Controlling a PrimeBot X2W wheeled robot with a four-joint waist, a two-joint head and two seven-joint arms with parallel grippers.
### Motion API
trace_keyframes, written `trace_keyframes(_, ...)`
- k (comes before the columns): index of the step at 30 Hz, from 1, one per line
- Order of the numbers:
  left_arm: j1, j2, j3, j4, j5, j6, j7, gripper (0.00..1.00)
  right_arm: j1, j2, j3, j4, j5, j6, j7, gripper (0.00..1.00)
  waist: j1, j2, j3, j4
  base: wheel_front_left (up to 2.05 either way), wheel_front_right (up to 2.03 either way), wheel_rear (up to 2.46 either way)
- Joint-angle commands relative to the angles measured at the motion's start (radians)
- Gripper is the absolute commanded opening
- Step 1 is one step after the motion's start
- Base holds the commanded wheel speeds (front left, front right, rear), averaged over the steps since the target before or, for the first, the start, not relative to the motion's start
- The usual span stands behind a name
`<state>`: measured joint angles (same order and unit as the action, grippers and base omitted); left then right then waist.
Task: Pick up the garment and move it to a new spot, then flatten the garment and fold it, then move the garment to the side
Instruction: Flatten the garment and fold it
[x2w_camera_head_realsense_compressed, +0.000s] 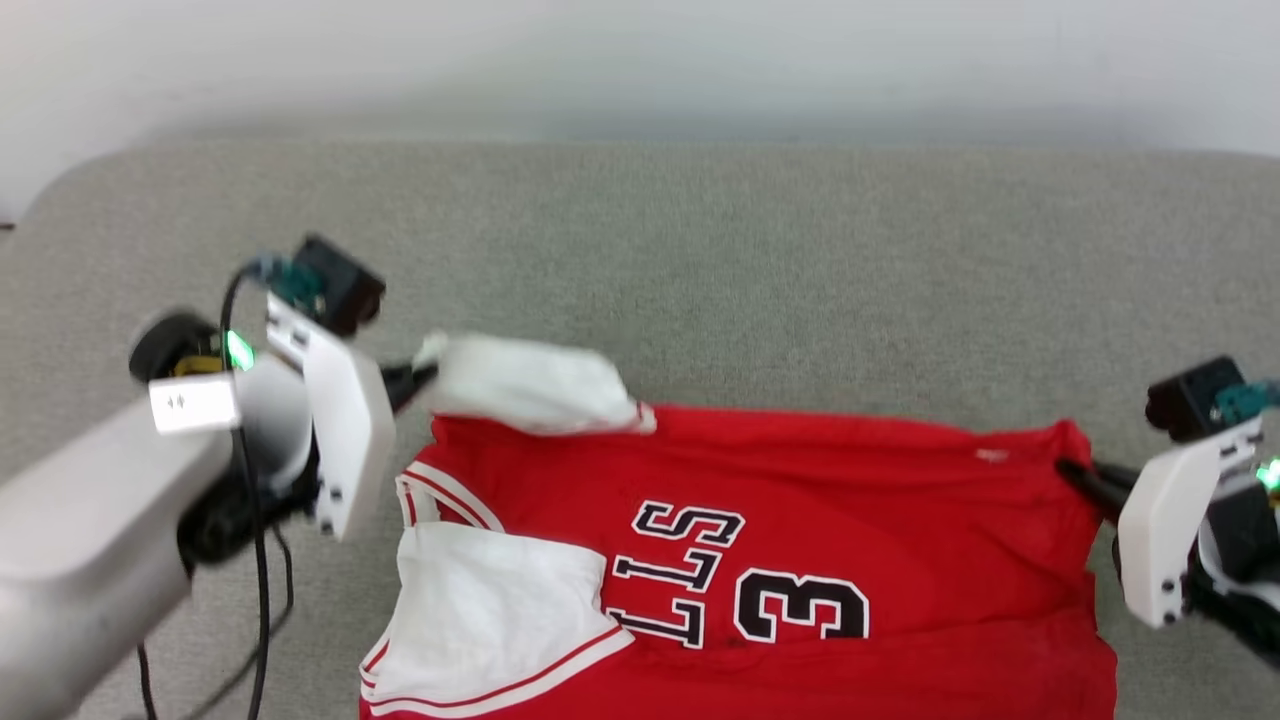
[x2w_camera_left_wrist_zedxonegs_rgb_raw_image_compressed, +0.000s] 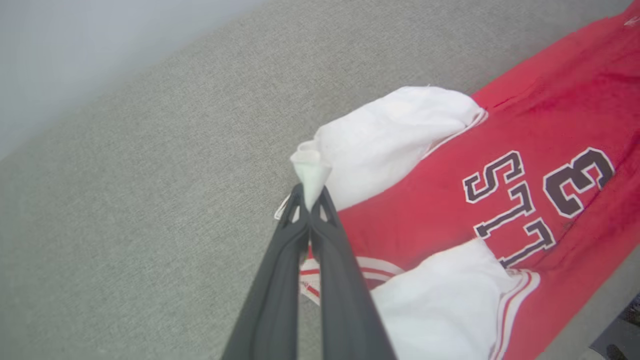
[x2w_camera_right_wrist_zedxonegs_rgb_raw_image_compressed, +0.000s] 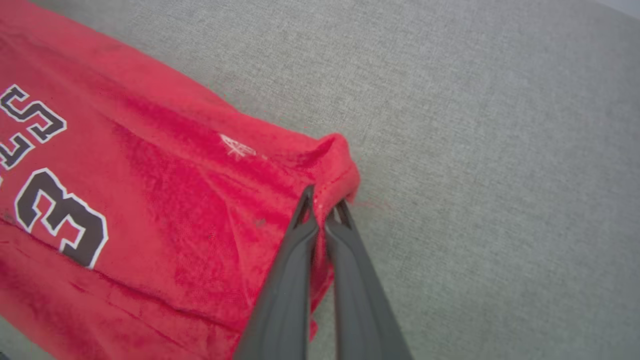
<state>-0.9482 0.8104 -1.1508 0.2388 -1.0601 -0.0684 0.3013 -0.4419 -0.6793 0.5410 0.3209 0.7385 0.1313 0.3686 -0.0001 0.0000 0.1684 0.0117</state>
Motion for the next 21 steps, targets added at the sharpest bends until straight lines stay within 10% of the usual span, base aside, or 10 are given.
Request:
trace_keyframes(1,0.049,0.018,-0.005,-0.035,-0.020,0.015,-0.009,0.00,0.045,-0.003,-0.011,-0.016,0.009,-0.001,-0.011,0.00,0.0001,0.0000,-0.033,0.009,0.00,0.00,0.00)
trace_keyframes(12,0.291,0.150,-0.055,-0.216,-0.080,0.115,-0.060,0.00,0.278,-0.011,-0.100,-0.128,0.008,-0.001,-0.006,0.00,0.0001,0.0000,-0.076,0.026,0.00,0.00,0.00)
trace_keyframes(21,0.419,0.122,-0.084,-0.215,-0.118,0.141,-0.107,0.00,0.425,0.023,-0.174,-0.180,-0.010,-0.001,0.046,0.00,0.0001,0.0000,-0.062,0.040,0.00,0.00,0.00)
